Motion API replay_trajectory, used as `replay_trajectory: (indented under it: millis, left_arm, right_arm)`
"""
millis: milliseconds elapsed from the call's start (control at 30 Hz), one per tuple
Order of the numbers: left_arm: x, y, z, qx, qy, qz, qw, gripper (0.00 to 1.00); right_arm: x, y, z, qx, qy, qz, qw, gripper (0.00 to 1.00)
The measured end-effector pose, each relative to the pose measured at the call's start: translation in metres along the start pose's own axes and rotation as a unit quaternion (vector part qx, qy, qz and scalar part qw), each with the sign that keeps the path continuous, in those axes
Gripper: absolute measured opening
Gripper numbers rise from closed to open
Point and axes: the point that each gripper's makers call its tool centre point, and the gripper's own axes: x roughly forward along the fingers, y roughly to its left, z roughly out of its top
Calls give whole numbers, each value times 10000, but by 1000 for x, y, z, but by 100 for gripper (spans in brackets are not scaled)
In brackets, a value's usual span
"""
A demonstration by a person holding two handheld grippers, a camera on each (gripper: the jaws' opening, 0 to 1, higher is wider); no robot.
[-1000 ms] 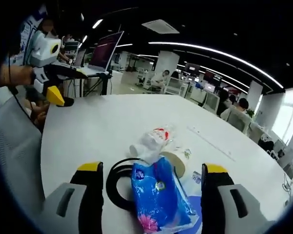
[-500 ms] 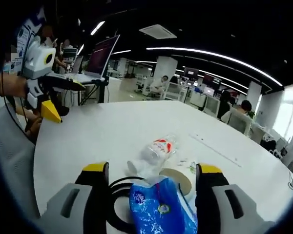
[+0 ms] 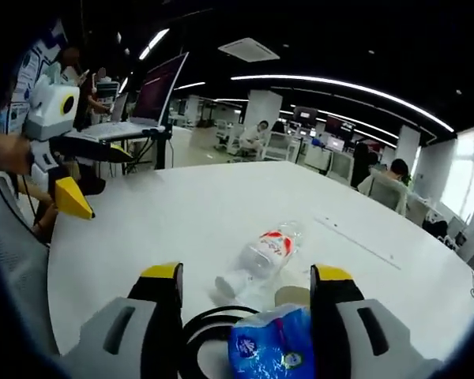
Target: Arrange the tabletop items into an orderly group along one side of the table until the central work area is clear of visible clutter.
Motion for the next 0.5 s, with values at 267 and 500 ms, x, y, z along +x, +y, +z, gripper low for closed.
replay_trajectory:
  millis: [267,500]
  left_arm:
    - [-3,11,-5,-114,12,99,9999,96]
    - [-2,12,-10,90,108,111,9998,95]
  right_arm:
    - [18,14,-7,78,141,-26,9999,55]
    - [32,11,-19,598,363,-318,9970,47]
